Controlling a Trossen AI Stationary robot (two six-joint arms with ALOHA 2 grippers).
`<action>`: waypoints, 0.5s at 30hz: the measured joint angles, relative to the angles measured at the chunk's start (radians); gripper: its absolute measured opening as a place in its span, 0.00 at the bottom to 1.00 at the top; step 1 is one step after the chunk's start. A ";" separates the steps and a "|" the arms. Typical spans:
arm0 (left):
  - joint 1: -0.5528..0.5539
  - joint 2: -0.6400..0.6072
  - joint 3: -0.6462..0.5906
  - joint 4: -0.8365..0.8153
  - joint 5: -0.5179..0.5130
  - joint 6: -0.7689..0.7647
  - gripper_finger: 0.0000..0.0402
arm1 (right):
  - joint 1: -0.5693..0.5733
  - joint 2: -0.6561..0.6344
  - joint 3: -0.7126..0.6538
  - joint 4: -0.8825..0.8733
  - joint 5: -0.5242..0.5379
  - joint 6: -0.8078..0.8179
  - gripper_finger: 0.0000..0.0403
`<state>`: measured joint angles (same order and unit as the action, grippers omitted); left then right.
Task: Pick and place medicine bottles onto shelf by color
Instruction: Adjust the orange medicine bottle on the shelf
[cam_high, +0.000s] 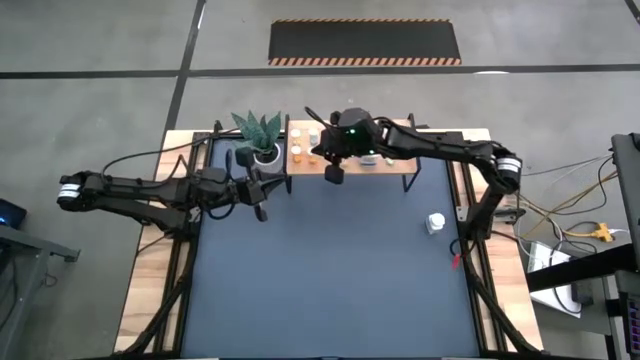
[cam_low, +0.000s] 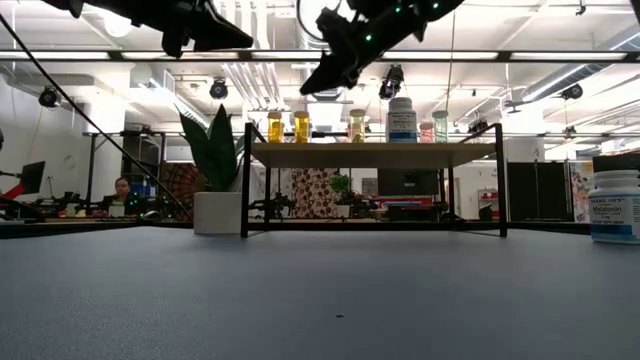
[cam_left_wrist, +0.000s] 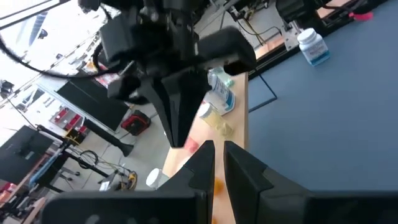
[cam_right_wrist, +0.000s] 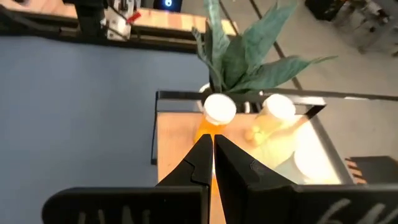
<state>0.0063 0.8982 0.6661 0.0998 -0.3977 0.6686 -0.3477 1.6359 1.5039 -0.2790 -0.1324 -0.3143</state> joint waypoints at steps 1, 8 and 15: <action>0.000 0.000 -0.001 -0.002 0.000 0.004 0.04 | 0.000 0.010 0.003 -0.001 0.000 0.000 0.02; 0.000 0.000 -0.002 0.001 -0.002 0.020 0.04 | -0.003 0.042 0.014 0.008 0.007 0.000 0.02; 0.000 0.000 -0.002 0.001 -0.003 0.020 0.04 | -0.010 0.042 0.014 0.007 0.047 -0.011 0.02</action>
<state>0.0063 0.8982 0.6643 0.1005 -0.4004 0.6884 -0.3580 1.6779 1.5177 -0.2718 -0.0856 -0.3256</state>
